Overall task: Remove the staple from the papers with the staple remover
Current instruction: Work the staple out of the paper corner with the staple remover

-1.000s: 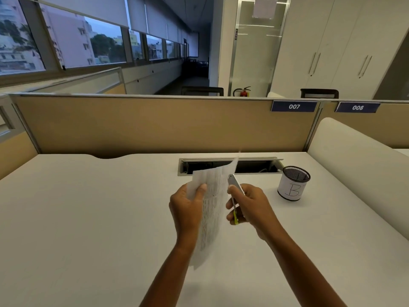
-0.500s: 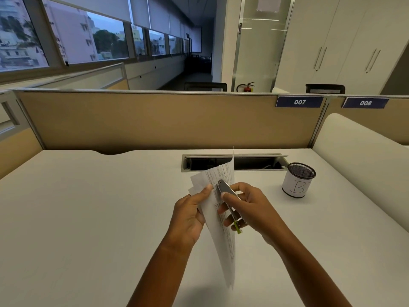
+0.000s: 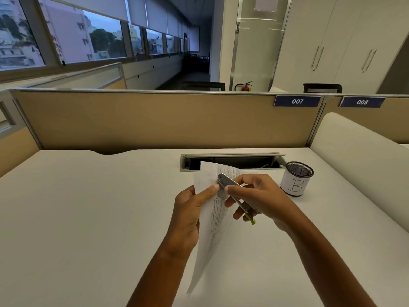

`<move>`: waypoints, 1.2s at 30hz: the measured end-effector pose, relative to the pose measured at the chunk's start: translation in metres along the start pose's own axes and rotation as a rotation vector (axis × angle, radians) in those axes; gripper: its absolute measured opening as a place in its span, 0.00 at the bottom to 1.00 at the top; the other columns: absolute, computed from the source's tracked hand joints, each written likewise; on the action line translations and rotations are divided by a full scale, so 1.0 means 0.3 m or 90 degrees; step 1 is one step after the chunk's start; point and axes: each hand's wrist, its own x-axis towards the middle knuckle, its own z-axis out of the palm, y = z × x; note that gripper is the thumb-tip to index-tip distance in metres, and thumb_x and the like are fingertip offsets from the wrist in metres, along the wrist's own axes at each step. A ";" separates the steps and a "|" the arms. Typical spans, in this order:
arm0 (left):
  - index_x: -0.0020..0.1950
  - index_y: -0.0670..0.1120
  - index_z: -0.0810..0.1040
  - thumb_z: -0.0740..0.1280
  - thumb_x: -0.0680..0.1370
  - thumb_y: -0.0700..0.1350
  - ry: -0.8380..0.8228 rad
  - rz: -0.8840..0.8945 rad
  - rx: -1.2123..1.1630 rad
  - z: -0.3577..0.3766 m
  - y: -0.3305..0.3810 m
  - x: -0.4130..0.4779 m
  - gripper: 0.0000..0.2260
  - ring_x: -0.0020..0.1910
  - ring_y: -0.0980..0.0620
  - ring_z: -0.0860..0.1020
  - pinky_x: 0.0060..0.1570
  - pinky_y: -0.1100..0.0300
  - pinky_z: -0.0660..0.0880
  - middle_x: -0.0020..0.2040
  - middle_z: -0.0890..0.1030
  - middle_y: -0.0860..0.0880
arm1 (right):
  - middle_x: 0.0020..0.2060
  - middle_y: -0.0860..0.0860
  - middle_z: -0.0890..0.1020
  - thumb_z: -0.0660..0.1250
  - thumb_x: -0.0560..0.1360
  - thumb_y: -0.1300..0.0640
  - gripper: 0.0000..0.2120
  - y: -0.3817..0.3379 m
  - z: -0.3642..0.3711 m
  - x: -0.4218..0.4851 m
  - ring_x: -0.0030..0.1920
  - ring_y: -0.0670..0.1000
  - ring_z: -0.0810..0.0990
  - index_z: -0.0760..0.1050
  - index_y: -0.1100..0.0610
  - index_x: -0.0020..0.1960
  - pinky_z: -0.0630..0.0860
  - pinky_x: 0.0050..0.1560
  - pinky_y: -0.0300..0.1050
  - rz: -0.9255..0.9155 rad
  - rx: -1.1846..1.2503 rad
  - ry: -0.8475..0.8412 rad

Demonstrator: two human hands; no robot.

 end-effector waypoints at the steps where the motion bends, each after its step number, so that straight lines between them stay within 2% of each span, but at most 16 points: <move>1: 0.41 0.54 0.75 0.62 0.75 0.45 -0.002 0.009 0.007 -0.001 0.004 -0.003 0.05 0.40 0.48 0.77 0.40 0.58 0.76 0.40 0.79 0.50 | 0.34 0.50 0.83 0.65 0.74 0.55 0.04 -0.003 -0.004 0.001 0.25 0.45 0.81 0.76 0.55 0.42 0.75 0.25 0.34 0.001 -0.007 -0.003; 7: 0.38 0.52 0.74 0.64 0.74 0.44 0.017 0.048 0.062 0.000 0.021 -0.014 0.06 0.39 0.46 0.78 0.39 0.58 0.76 0.37 0.79 0.50 | 0.33 0.48 0.83 0.65 0.74 0.55 0.05 -0.011 -0.013 0.003 0.25 0.44 0.81 0.78 0.56 0.42 0.76 0.26 0.33 -0.009 -0.021 -0.005; 11: 0.42 0.50 0.75 0.65 0.73 0.44 0.003 0.044 0.084 0.004 0.026 -0.028 0.01 0.46 0.41 0.78 0.45 0.53 0.77 0.44 0.80 0.44 | 0.33 0.51 0.83 0.64 0.74 0.56 0.08 0.000 0.001 0.007 0.25 0.44 0.81 0.79 0.61 0.44 0.76 0.25 0.34 -0.028 0.008 0.049; 13: 0.43 0.50 0.75 0.66 0.73 0.44 -0.016 0.040 0.087 0.014 0.027 -0.039 0.01 0.45 0.44 0.78 0.45 0.53 0.77 0.42 0.79 0.45 | 0.33 0.52 0.82 0.63 0.75 0.56 0.09 0.005 -0.009 0.007 0.25 0.44 0.81 0.78 0.62 0.44 0.76 0.26 0.34 -0.019 0.024 0.081; 16: 0.41 0.52 0.75 0.65 0.73 0.44 -0.009 0.054 0.073 0.015 0.038 -0.031 0.03 0.39 0.48 0.78 0.42 0.55 0.77 0.39 0.79 0.48 | 0.34 0.51 0.83 0.62 0.76 0.56 0.10 0.010 -0.016 -0.005 0.26 0.45 0.82 0.77 0.60 0.43 0.77 0.27 0.35 0.003 0.074 0.051; 21: 0.41 0.52 0.76 0.65 0.74 0.45 0.025 0.076 0.054 0.008 0.046 -0.017 0.03 0.42 0.44 0.79 0.44 0.51 0.78 0.41 0.80 0.47 | 0.29 0.48 0.84 0.60 0.76 0.54 0.11 -0.002 0.003 -0.039 0.27 0.47 0.82 0.78 0.58 0.42 0.77 0.27 0.36 0.021 0.121 -0.024; 25: 0.39 0.55 0.75 0.64 0.74 0.45 0.055 0.109 0.066 0.016 0.036 -0.018 0.05 0.39 0.48 0.78 0.40 0.57 0.77 0.38 0.79 0.51 | 0.30 0.49 0.84 0.58 0.77 0.54 0.12 -0.030 0.014 -0.049 0.26 0.48 0.82 0.78 0.57 0.44 0.78 0.27 0.37 0.042 0.161 -0.082; 29: 0.38 0.55 0.74 0.64 0.73 0.45 0.079 0.151 0.095 0.014 0.028 -0.018 0.06 0.36 0.50 0.77 0.37 0.61 0.76 0.37 0.78 0.53 | 0.28 0.49 0.84 0.58 0.77 0.54 0.11 -0.043 0.022 -0.047 0.26 0.48 0.82 0.77 0.56 0.45 0.79 0.28 0.37 0.050 0.191 -0.085; 31: 0.37 0.55 0.74 0.65 0.73 0.45 0.091 0.174 0.119 0.014 0.025 -0.016 0.07 0.34 0.52 0.77 0.32 0.66 0.76 0.36 0.78 0.54 | 0.28 0.50 0.84 0.58 0.77 0.55 0.11 -0.046 0.021 -0.046 0.26 0.48 0.81 0.77 0.57 0.45 0.79 0.28 0.37 0.050 0.203 -0.079; 33: 0.38 0.54 0.74 0.65 0.73 0.44 0.107 0.196 0.146 0.016 0.020 -0.014 0.06 0.33 0.53 0.77 0.28 0.73 0.75 0.36 0.77 0.54 | 0.28 0.50 0.83 0.58 0.77 0.55 0.10 -0.049 0.020 -0.046 0.25 0.48 0.81 0.77 0.57 0.45 0.78 0.27 0.37 0.055 0.215 -0.078; 36: 0.43 0.48 0.75 0.66 0.72 0.44 0.131 0.224 0.176 0.016 0.016 -0.012 0.01 0.34 0.53 0.77 0.30 0.76 0.74 0.39 0.78 0.51 | 0.28 0.50 0.84 0.58 0.77 0.55 0.10 -0.052 0.023 -0.045 0.25 0.48 0.81 0.77 0.57 0.44 0.78 0.27 0.37 0.061 0.230 -0.081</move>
